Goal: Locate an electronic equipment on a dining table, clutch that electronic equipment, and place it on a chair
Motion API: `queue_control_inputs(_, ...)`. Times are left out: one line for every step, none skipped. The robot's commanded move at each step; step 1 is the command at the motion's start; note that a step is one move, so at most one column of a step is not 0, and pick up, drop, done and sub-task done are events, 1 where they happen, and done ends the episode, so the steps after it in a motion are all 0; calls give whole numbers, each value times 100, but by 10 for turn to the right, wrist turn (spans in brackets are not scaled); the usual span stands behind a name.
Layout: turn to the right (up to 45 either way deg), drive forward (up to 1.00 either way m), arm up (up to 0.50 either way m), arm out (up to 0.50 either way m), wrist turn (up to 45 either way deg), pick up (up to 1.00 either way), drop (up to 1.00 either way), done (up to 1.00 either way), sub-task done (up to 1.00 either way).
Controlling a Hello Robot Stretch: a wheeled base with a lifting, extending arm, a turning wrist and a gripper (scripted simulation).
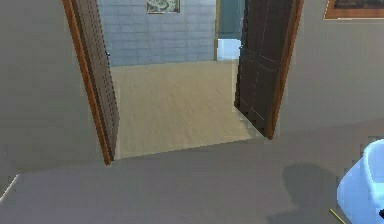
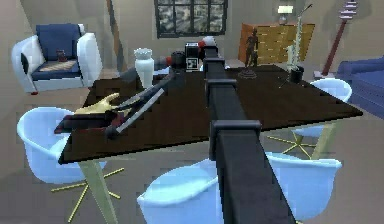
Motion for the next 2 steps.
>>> queue_control_inputs(0, 0, 0, 0, -180, 0, 0, 0, 0)
queue_control_inputs(0, 0, 0, -42, 0, 0, 0, 0, 0)
